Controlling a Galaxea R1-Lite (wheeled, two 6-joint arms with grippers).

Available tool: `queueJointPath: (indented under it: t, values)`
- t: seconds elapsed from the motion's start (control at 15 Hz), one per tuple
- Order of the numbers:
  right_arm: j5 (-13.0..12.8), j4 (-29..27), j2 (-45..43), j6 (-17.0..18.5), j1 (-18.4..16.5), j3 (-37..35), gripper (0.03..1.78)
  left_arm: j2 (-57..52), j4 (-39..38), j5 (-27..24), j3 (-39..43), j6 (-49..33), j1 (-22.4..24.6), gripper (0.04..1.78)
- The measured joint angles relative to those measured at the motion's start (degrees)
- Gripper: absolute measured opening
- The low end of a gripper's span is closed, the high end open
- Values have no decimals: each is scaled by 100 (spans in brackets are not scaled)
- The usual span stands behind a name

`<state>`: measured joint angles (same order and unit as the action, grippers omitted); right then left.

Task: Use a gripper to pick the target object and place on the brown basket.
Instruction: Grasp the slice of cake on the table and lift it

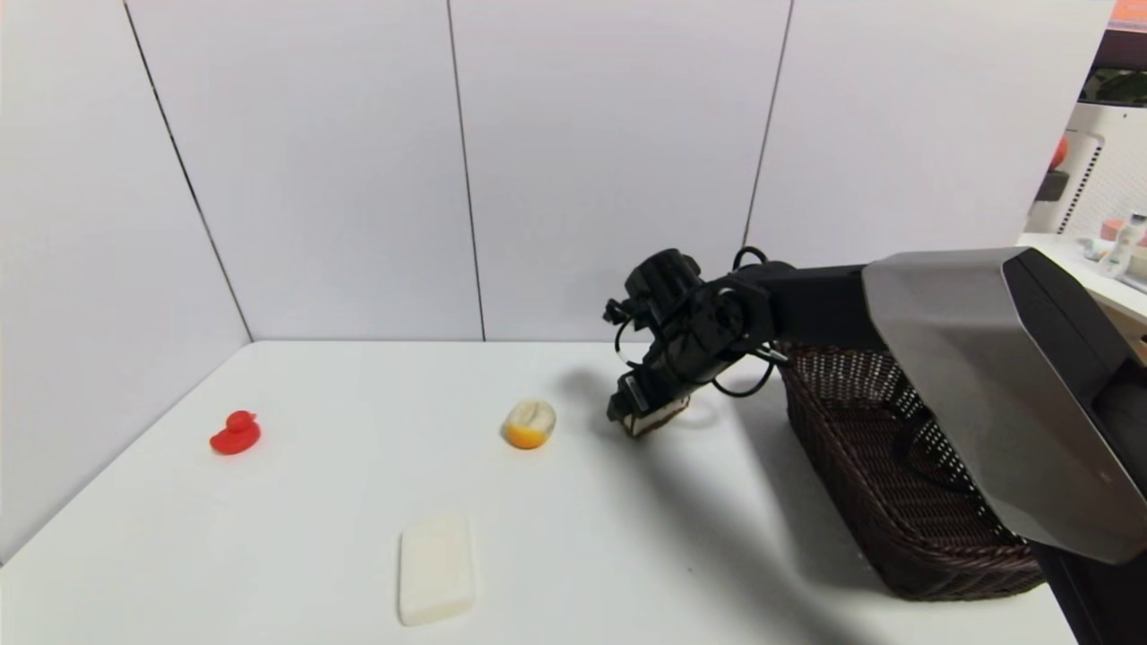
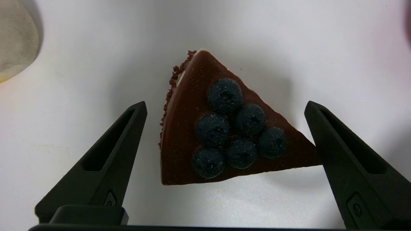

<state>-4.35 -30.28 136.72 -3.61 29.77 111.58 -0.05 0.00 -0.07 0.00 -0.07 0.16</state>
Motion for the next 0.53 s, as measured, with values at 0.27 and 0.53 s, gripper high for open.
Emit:
queueJointPath:
  t: [0.27,0.53]
  values:
    - [-9,0,11,9,-11,0,112,0,0,-2,0,2,0,169]
    - [-11,-22,0,13,-11,-4,82,0,0,0,0,0,0,169]
